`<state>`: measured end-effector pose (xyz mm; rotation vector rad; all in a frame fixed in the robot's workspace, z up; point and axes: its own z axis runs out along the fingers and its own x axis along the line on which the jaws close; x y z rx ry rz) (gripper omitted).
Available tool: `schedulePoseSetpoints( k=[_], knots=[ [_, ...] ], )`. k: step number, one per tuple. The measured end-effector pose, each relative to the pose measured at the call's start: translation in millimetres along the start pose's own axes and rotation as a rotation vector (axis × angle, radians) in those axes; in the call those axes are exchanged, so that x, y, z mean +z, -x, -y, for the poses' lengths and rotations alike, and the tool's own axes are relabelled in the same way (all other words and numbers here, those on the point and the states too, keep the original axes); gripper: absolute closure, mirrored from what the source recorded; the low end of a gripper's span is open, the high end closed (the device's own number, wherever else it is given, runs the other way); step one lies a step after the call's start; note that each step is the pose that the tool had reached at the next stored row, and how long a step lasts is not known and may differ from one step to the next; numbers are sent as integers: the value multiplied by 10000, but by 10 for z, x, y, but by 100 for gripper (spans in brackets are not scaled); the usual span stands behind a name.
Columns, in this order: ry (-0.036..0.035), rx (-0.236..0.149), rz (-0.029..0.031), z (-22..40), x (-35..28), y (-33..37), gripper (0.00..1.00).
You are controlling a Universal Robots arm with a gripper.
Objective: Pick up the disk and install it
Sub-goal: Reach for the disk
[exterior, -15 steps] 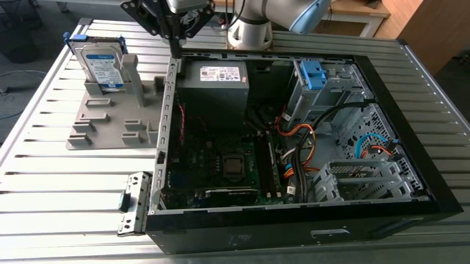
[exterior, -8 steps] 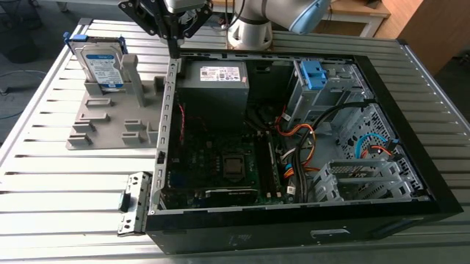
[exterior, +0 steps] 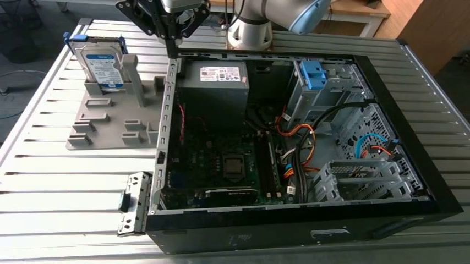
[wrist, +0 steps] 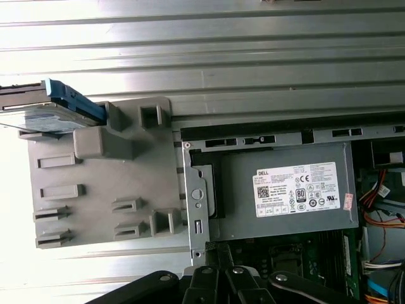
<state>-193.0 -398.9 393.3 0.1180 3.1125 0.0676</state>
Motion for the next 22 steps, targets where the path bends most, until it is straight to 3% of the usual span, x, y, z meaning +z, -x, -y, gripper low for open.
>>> schedulePoseSetpoints(
  k=[22],
  knots=[
    [0, 0, 0, 6, -2, -82, 89]
  ],
)
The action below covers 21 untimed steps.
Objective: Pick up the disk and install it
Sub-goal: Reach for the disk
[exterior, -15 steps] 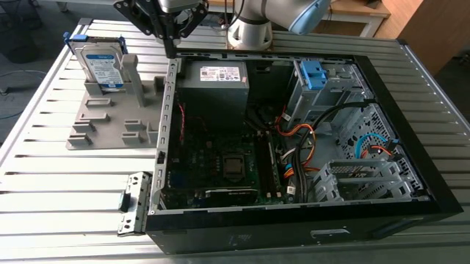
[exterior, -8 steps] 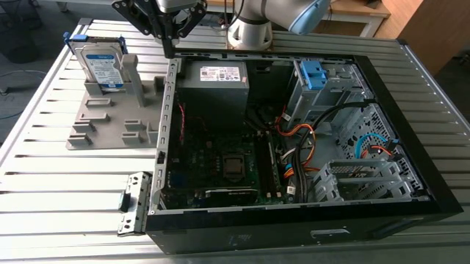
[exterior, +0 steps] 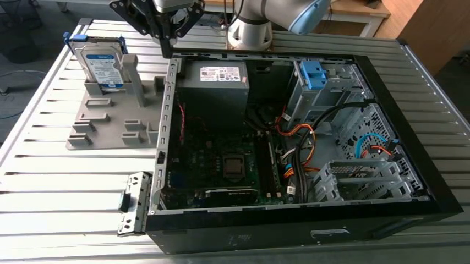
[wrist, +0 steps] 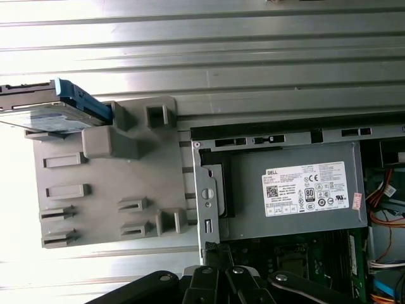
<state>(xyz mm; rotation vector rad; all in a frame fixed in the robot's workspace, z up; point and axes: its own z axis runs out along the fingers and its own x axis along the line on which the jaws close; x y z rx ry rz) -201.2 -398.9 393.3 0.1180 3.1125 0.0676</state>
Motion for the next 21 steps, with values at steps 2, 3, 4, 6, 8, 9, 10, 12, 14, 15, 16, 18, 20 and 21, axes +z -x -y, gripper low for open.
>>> schedulePoseSetpoints(
  k=[2, 3, 4, 6, 8, 9, 10, 12, 14, 15, 16, 18, 20, 21],
  knots=[
    [0, 0, 0, 1, 0, -6, 89],
    [0, 0, 0, 1, -1, -10, 89],
    [0, 1, -1, 1, -1, -14, 89],
    [0, 0, 0, 2, -1, -22, 89],
    [0, 0, 0, 2, -1, -30, 89],
    [0, 0, 0, 3, -1, -34, 89],
    [0, -1, 0, 3, -1, -37, 89],
    [0, 0, 0, 4, -1, -46, 89],
    [0, 0, 0, 4, -2, -54, 89],
    [0, 0, 0, 5, -2, -59, 89],
    [0, 0, 0, 5, -2, -63, 89],
    [0, 0, 0, 5, -2, -70, 89],
    [0, 0, 0, 6, -2, -78, 89],
    [0, 0, -1, 6, -2, -82, 89]
  ],
)
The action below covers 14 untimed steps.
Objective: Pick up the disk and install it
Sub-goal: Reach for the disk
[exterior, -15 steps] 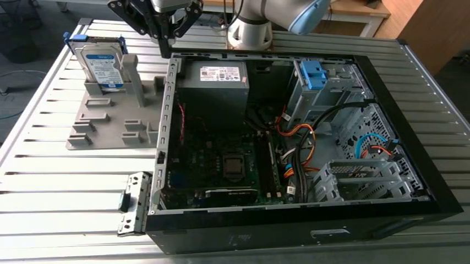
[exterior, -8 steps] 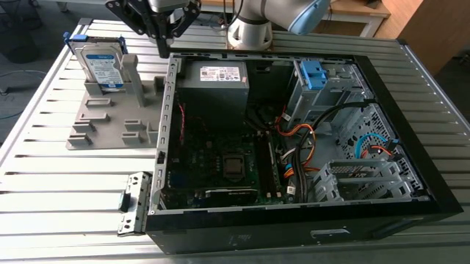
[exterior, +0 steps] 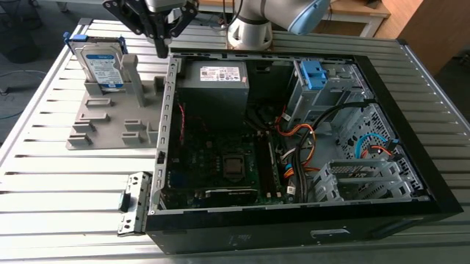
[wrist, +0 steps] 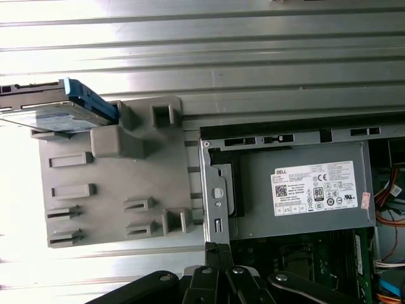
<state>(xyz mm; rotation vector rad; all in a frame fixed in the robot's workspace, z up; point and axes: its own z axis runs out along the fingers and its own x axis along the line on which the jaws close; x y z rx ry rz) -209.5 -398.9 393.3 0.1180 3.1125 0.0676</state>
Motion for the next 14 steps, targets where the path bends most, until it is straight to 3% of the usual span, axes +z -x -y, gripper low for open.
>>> schedulePoseSetpoints(
  k=[14],
  knots=[
    [0, 0, 0, 4, -1, -53, 89]
  ],
)
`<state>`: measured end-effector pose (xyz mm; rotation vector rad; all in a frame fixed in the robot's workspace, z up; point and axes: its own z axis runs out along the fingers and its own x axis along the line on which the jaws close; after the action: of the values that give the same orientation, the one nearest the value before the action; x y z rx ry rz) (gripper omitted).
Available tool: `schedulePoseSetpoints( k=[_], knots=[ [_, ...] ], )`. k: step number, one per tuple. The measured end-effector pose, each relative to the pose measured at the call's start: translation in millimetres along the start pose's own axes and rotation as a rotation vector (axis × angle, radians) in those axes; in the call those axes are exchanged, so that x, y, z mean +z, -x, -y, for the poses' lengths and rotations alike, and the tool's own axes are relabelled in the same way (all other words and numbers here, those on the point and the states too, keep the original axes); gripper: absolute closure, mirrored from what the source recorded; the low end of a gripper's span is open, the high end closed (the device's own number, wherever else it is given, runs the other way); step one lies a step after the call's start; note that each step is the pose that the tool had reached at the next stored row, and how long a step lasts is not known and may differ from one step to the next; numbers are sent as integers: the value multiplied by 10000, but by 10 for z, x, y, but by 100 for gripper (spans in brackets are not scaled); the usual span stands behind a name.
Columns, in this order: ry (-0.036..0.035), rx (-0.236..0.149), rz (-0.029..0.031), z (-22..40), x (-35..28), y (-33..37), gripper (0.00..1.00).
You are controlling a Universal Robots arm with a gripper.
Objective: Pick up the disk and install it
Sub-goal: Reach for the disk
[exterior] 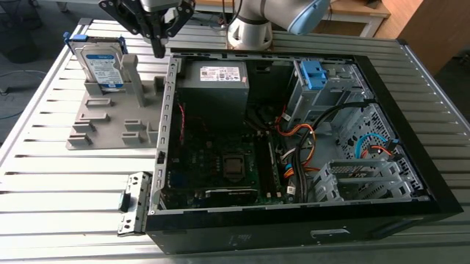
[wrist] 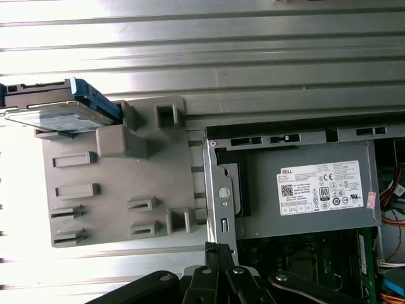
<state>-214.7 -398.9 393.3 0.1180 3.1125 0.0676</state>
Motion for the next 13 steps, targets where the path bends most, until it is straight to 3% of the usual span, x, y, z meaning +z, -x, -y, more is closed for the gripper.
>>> schedulePoseSetpoints(
  k=[13],
  knots=[
    [0, 0, 0, 3, -1, -43, 89]
  ],
)
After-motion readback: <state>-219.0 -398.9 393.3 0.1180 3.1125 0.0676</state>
